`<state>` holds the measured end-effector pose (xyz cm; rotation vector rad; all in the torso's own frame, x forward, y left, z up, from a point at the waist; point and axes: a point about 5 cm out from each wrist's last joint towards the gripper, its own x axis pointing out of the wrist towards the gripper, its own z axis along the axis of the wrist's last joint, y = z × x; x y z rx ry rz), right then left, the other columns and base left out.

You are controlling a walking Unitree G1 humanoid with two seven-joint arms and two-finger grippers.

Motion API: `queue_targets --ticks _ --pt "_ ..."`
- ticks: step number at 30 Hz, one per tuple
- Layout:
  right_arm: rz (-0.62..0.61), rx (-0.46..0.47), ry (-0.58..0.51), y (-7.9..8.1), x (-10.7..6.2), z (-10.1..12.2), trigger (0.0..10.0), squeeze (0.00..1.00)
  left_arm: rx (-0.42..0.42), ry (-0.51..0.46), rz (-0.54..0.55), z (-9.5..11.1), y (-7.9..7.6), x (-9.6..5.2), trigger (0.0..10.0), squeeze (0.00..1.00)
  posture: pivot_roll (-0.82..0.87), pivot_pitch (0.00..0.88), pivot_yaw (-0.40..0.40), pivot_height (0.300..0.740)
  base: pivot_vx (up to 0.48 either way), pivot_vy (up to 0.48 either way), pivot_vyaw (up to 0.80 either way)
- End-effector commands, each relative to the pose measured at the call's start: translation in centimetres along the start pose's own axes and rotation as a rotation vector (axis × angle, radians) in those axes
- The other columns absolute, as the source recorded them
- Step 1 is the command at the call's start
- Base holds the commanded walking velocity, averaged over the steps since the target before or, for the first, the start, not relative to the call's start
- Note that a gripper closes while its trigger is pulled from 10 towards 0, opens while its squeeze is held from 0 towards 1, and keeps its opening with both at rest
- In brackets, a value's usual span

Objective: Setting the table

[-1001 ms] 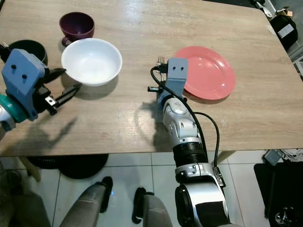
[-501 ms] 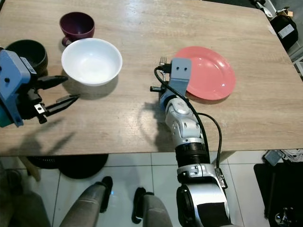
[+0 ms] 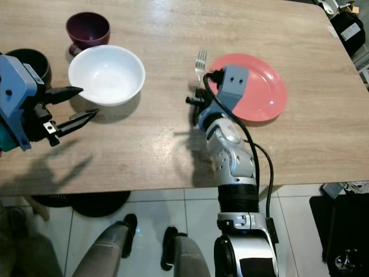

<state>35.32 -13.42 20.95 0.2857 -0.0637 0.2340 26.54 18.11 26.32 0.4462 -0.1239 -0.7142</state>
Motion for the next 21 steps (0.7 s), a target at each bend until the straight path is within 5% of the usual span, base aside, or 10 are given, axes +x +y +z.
queue_targets --ticks 1,4,5,7,8,21 --pt "0.058 -0.046 0.030 -0.5 -1.3 -0.2 0.0 0.00 -0.013 0.008 -0.017 -0.4 -0.3 0.2 10.0 0.00 0.26 0.204 -0.059 0.740 0.000 0.000 0.00" --pt "0.072 -0.086 0.037 -0.9 -1.8 -0.2 0.0 0.00 -0.013 0.006 -0.018 -0.3 -0.3 0.2 10.0 0.00 0.26 0.203 -0.057 0.740 0.000 0.000 0.00" --pt "0.114 -0.138 0.050 -1.0 -2.4 -0.2 7.8 0.00 -0.012 0.003 -0.017 -0.3 -0.3 0.3 10.0 0.00 0.25 0.203 -0.056 0.740 0.000 0.000 0.00" --pt "0.145 -0.169 0.061 -1.1 -2.8 -0.2 7.8 0.00 -0.012 0.000 -0.016 -0.2 -0.2 0.4 10.0 0.00 0.25 0.203 -0.056 0.740 0.000 0.000 0.00" --pt "0.179 -0.198 0.079 -1.0 -3.2 -0.4 10.0 0.00 -0.012 -0.001 -0.016 -0.2 -0.2 0.4 10.0 0.00 0.25 0.203 -0.054 0.740 0.000 0.000 0.00" --pt "0.320 -0.336 0.279 0.6 -5.5 -6.2 10.0 0.00 -0.017 -0.008 -0.019 -0.2 -0.3 0.9 10.0 0.00 0.25 0.208 -0.048 0.740 0.000 0.000 0.00"
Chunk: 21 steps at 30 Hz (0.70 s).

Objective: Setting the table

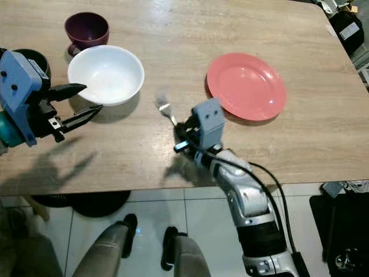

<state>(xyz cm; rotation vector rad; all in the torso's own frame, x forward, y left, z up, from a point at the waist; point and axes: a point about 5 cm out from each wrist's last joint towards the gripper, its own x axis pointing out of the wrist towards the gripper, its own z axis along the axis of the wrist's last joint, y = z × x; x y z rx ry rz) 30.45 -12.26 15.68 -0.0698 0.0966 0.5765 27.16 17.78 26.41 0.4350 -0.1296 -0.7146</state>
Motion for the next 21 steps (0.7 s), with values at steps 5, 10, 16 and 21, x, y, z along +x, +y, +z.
queue_targets --ticks 5,10,16,21 --pt "-0.043 -0.005 0.014 0.2 0.2 -1.1 10.0 1.00 -0.008 0.000 -0.018 -0.3 -0.4 0.3 10.0 0.00 0.26 0.210 -0.048 0.740 0.000 0.000 0.00" --pt "-0.034 -0.058 -0.029 0.5 0.6 0.2 10.0 1.00 -0.010 0.003 -0.019 -0.3 -0.5 0.3 10.0 0.00 0.25 0.215 -0.048 0.740 0.000 0.000 0.00" --pt "-0.078 -0.053 -0.004 0.6 1.6 0.4 10.0 0.00 -0.017 0.001 -0.019 -0.4 -0.7 0.4 10.0 0.00 0.25 0.219 -0.055 0.740 0.000 0.000 0.00" --pt "-0.081 -0.071 0.045 0.9 2.3 -0.2 10.0 0.00 -0.019 0.004 -0.016 -0.5 -0.7 0.3 10.0 0.00 0.26 0.224 -0.056 0.740 0.000 0.000 0.00"
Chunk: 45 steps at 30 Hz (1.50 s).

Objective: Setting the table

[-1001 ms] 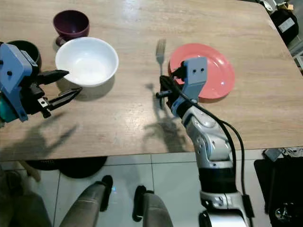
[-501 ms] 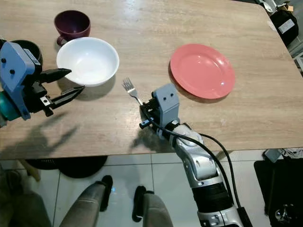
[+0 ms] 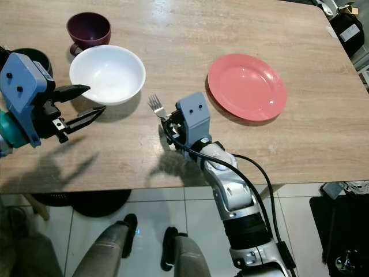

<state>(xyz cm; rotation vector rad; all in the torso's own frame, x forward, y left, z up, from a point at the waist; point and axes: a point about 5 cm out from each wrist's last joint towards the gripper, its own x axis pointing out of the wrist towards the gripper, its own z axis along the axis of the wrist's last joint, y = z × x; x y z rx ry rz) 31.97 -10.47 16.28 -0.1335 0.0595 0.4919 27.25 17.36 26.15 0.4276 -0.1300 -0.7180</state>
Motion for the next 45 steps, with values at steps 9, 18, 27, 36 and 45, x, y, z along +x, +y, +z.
queue_targets --ticks 9,18,27,36,45 --pt "-0.013 0.025 0.136 0.2 0.1 -2.5 4.0 0.00 -0.016 0.010 -0.008 -0.5 -0.3 -0.1 10.0 0.00 0.26 0.229 -0.061 0.740 0.000 0.000 0.00" --pt "0.011 0.012 0.185 0.1 -0.3 -3.1 0.0 0.00 -0.021 0.012 -0.005 -0.5 -0.3 -0.1 10.0 0.00 0.25 0.227 -0.060 0.740 0.000 0.000 0.00" --pt "0.046 0.024 0.267 0.1 -0.5 -4.0 0.0 0.00 -0.022 0.010 0.004 -0.5 -0.2 0.0 10.0 0.00 0.25 0.228 -0.062 0.740 0.000 0.000 0.00" --pt "0.029 0.263 -0.108 -0.7 -0.2 2.5 0.0 0.00 -0.025 0.001 0.031 -0.5 -0.1 0.3 10.0 0.00 0.25 0.223 -0.053 0.740 0.000 0.000 0.00" --pt "-0.060 0.295 -0.322 -2.3 -1.1 6.3 8.2 0.00 -0.043 -0.023 0.130 -0.3 0.7 1.1 10.0 0.00 0.25 0.210 -0.048 0.740 0.000 0.000 0.00"
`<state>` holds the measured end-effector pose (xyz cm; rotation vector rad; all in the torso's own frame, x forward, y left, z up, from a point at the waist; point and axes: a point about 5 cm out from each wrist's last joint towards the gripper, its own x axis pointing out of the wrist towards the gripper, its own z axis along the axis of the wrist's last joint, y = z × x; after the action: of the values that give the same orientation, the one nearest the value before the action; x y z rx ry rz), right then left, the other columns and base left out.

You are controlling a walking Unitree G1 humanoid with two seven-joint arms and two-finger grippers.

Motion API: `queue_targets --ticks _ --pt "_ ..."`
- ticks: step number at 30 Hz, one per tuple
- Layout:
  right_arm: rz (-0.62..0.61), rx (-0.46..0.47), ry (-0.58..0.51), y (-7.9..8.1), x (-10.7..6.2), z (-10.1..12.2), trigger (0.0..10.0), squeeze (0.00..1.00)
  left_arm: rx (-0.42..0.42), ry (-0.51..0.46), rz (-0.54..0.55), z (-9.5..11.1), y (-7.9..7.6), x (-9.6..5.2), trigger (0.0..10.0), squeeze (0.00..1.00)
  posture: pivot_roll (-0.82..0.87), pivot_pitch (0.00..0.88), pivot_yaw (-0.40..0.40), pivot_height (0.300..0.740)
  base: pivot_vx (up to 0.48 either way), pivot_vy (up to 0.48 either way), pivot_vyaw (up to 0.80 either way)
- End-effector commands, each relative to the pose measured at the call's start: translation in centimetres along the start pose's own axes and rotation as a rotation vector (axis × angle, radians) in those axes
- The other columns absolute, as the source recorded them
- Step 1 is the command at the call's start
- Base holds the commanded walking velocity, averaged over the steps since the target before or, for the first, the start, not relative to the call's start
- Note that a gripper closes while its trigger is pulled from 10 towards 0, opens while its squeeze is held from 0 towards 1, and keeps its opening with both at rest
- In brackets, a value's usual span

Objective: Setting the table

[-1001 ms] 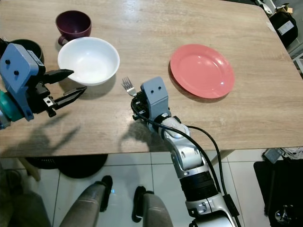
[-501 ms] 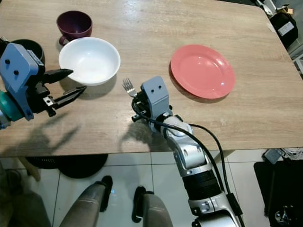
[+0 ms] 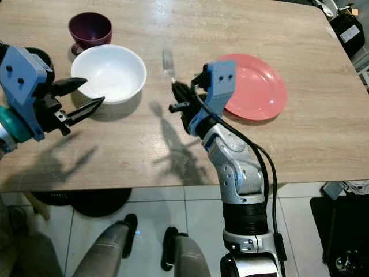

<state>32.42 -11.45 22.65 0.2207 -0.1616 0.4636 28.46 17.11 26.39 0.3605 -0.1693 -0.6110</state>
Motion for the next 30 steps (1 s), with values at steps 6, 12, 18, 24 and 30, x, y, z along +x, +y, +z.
queue_targets --ticks 6,12,18,24,30 --pt "-0.235 -0.067 -0.160 -3.0 -1.7 1.9 10.0 0.00 -0.054 0.010 0.165 -1.0 0.0 1.1 10.0 0.00 0.24 0.194 -0.042 0.740 0.000 0.000 0.00" --pt "-0.285 -0.110 -0.199 -3.8 -2.6 2.7 10.0 0.00 -0.069 0.010 0.203 -1.2 0.4 1.6 10.0 0.00 0.23 0.183 -0.032 0.740 0.000 0.000 0.00" --pt "-0.311 -0.139 -0.103 -4.3 -3.3 0.6 10.0 0.00 -0.044 0.012 0.234 -1.4 1.1 2.3 10.0 0.00 0.23 0.169 -0.024 0.740 0.000 0.000 0.00" --pt "-0.368 -0.133 -0.185 -4.7 -3.5 1.8 10.0 0.00 -0.032 0.003 0.286 -1.4 1.5 2.5 10.0 0.00 0.22 0.158 -0.022 0.740 0.000 0.000 0.00" --pt "-0.555 -0.157 -0.206 -7.1 -4.9 1.4 10.0 0.00 -0.078 0.014 0.412 -2.0 1.1 3.5 10.0 0.00 0.21 0.138 -0.006 0.740 0.000 0.000 0.00"
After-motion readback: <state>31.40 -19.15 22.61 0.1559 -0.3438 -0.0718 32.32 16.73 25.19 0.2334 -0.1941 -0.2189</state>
